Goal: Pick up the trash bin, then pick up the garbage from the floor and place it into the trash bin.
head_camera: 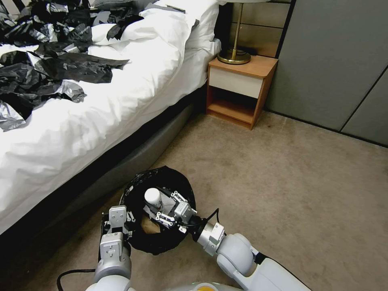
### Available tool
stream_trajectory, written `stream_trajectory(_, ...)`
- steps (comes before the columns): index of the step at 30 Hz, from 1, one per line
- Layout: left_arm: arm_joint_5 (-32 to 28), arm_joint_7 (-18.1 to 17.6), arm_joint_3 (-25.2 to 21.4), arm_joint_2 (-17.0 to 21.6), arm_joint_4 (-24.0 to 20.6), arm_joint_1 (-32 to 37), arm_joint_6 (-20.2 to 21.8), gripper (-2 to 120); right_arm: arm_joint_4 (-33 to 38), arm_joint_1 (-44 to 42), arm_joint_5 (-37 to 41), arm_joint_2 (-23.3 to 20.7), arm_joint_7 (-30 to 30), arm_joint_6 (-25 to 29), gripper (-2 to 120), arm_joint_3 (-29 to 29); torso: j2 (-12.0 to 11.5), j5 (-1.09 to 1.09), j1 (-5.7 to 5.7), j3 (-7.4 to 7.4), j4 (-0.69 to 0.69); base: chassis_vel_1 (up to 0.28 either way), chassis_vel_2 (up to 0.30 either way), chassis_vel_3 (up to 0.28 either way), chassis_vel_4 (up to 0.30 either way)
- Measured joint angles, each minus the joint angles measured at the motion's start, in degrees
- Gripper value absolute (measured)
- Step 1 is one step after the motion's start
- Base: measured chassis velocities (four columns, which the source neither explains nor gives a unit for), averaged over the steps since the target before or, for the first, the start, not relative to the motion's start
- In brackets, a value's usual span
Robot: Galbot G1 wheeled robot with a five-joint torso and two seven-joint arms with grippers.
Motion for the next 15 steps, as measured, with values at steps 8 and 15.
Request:
stream_trajectory(8,-0.01,0.02,0.01,0.03,0.27,-0.45,0.20,0,1.23,-0.81,-0.67,-1.17,-0.84,0.07,99,0.89,0.00,0.00,0.00,0.00,0.00,0.000,0.000,0.000,0.000)
stream_trajectory(15,-0.01,0.02,0.01,0.08,0.76,-0.55,0.25,0,5.42,-0.87,-1.59,-1.78,-0.96,0.51,100,2.90,0.00,0.01,0.00,0.00,0.00,0.000,0.000,0.000,0.000)
